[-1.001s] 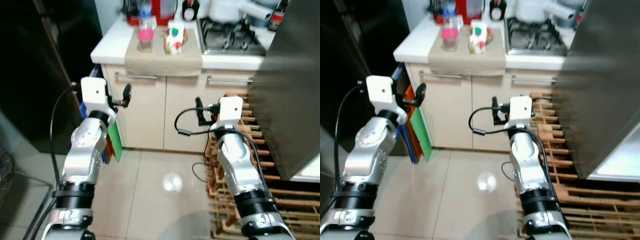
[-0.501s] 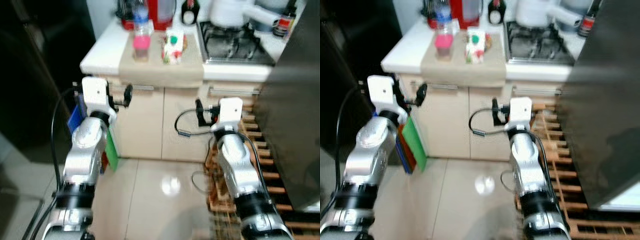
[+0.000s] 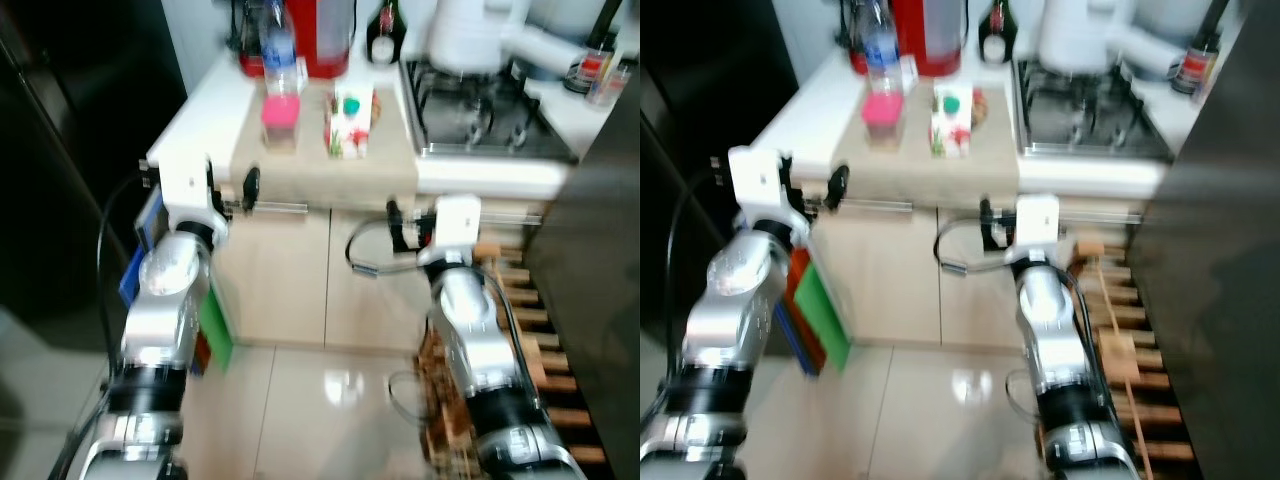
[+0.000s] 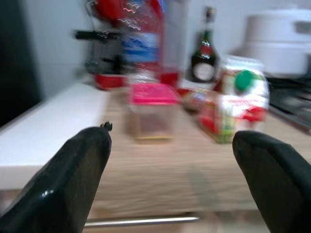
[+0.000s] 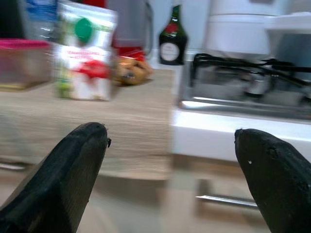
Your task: Restocking fridge
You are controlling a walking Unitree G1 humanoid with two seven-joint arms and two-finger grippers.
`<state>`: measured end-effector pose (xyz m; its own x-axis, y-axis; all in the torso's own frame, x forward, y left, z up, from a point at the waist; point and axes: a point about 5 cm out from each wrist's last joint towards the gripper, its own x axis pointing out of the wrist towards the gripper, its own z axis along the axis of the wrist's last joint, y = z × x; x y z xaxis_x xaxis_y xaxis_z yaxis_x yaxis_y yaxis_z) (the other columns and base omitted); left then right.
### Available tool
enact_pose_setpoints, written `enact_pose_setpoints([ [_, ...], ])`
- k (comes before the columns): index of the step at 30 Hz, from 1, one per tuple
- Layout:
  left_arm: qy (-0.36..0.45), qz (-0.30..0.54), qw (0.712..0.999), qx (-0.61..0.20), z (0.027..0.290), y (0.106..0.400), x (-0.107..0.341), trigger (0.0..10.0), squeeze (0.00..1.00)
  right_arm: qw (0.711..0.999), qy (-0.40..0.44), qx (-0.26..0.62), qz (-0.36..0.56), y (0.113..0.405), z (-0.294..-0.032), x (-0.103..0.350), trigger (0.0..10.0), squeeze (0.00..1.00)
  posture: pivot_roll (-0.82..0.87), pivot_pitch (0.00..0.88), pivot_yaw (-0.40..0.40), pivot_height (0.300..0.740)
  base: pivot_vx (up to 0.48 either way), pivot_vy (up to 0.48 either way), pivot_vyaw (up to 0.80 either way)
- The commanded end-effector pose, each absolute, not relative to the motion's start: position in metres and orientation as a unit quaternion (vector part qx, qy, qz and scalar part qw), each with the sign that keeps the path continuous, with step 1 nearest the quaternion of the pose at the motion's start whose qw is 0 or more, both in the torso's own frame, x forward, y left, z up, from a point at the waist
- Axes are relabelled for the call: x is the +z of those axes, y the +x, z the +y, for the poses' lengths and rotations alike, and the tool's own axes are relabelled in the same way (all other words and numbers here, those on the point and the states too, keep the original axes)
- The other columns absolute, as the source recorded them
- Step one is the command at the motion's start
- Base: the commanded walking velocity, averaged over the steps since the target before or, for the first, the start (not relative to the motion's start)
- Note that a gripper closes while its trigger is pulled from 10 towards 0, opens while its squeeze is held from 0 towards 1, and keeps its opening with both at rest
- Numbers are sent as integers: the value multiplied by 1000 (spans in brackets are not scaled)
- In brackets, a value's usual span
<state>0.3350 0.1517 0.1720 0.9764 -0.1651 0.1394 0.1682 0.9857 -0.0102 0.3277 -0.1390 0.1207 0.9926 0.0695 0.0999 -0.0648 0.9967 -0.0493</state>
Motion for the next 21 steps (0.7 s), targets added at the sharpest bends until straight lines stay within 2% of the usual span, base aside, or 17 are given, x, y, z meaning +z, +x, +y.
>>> enact_pose_setpoints([
  [1, -5, -77, 994, -81, 154, 336, 178, 10000, 0, 997, -17, 32, -63, 329, -139, 127, 10000, 75, 8, 0, 31, 740, 446, 0, 0],
  [12, -6, -91, 993, -75, 154, 337, 185, 10000, 0, 997, -18, 34, -65, 330, -139, 128, 10000, 75, 9, 0, 29, 740, 444, 0, 0],
  [19, -2, -130, 989, -75, 149, 337, 206, 10000, 0, 997, -21, 33, -69, 329, -140, 129, 10000, 82, 3, 0, 30, 740, 442, 0, 0],
  [21, 8, -140, 987, -73, 148, 338, 213, 10000, 0, 997, -22, 33, -71, 329, -140, 130, 10000, 78, 4, 0, 30, 740, 0, 0, 0],
])
